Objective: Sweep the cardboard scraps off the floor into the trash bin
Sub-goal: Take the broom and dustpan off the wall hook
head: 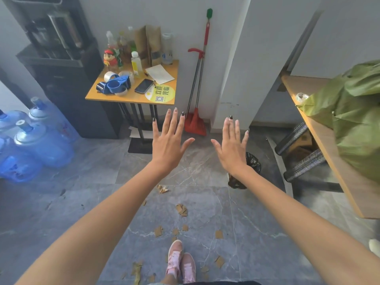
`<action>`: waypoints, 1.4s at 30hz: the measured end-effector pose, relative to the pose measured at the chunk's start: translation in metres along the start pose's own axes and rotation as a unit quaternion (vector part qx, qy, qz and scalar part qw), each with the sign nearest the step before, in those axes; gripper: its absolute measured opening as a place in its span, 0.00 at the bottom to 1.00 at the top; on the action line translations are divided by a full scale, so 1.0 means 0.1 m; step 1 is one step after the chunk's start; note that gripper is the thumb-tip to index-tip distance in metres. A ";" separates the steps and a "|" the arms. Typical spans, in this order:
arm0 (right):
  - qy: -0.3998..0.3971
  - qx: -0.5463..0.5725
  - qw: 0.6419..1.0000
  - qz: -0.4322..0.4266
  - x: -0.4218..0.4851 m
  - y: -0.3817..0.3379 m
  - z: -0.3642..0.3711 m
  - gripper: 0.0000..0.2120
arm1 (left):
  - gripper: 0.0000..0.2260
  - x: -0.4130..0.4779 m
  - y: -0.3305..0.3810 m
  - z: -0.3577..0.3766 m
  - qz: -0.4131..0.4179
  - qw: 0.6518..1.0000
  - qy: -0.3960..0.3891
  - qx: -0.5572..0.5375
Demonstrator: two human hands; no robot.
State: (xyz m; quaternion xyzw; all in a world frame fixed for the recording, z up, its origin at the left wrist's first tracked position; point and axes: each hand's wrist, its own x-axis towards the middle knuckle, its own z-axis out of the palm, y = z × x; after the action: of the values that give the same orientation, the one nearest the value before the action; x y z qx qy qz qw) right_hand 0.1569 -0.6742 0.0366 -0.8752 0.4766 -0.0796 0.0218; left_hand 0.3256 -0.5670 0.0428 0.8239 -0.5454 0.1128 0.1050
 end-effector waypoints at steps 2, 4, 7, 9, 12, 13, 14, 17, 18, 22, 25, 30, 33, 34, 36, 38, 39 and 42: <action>0.008 -0.006 1.000 0.003 0.11 -0.05 -0.04 0.36 | 0.33 0.11 -0.06 0.00 0.010 1.000 0.006 -0.004; 0.016 -0.006 1.000 -0.001 0.21 -0.10 -0.06 0.36 | 0.33 0.22 -0.12 0.02 0.013 1.000 0.008 -0.007; 0.025 -0.004 1.000 0.004 0.33 -0.14 -0.06 0.37 | 0.34 0.38 -0.17 0.07 0.016 1.000 0.006 -0.010; 0.030 -0.002 1.000 0.006 0.43 -0.13 -0.05 0.37 | 0.34 0.50 -0.17 0.10 0.021 1.000 0.006 -0.015; 0.033 0.002 0.999 0.006 0.62 -0.03 -0.01 0.38 | 0.33 0.71 -0.11 0.17 0.026 0.999 0.012 -0.023; 0.034 0.008 0.999 0.006 0.71 0.00 0.01 0.38 | 0.32 0.79 -0.09 0.21 0.026 0.999 0.011 -0.022; 0.033 0.017 0.999 0.005 0.81 0.04 0.02 0.38 | 0.31 0.88 -0.07 0.24 0.025 0.999 0.009 -0.021; 0.034 0.029 0.999 0.003 1.24 0.15 0.05 0.37 | 0.28 1.20 -0.01 0.39 0.022 1.000 0.002 -0.009; 0.037 0.029 0.999 -0.002 1.41 0.19 0.06 0.37 | 0.27 1.33 0.01 0.45 0.019 1.000 0.002 -0.004; 0.029 0.032 0.999 -0.032 2.11 0.38 0.11 0.36 | 0.26 1.96 0.19 0.62 -0.001 1.000 0.000 -0.006; 0.024 0.021 0.999 -0.044 2.55 0.55 0.10 0.37 | 0.26 2.43 0.32 0.69 -0.024 1.000 0.004 -0.011; 0.036 0.024 0.998 -0.049 3.09 0.76 0.01 0.38 | 0.26 2.90 0.45 0.78 -0.032 0.999 0.006 -0.014; 0.035 0.026 0.997 -0.057 3.29 0.84 0.02 0.38 | 0.26 3.09 0.47 0.82 -0.039 0.999 0.012 -0.019; 0.034 0.030 0.997 -0.059 3.34 0.85 0.04 0.37 | 0.26 3.15 0.47 0.84 -0.040 0.999 0.014 -0.019; 0.033 0.034 0.997 -0.064 3.44 0.88 0.08 0.37 | 0.26 3.26 0.49 0.87 -0.038 0.999 0.013 -0.014; 0.025 0.033 0.997 -0.067 3.55 0.87 0.12 0.37 | 0.26 3.38 0.50 0.91 -0.037 0.999 0.007 -0.009; 0.021 0.035 0.997 -0.069 3.60 0.87 0.13 0.36 | 0.27 3.45 0.49 0.94 -0.036 0.999 0.003 -0.007; 0.022 0.042 0.996 -0.074 3.77 0.86 0.19 0.36 | 0.26 3.67 0.48 1.03 -0.027 1.000 -0.003 0.002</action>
State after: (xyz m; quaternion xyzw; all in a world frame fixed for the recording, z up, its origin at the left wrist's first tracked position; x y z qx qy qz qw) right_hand 0.2894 -1.0378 0.0526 -0.9044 0.4073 -0.1199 0.0424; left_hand 0.4284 -0.9369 0.0576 0.8387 -0.5233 0.1090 0.1047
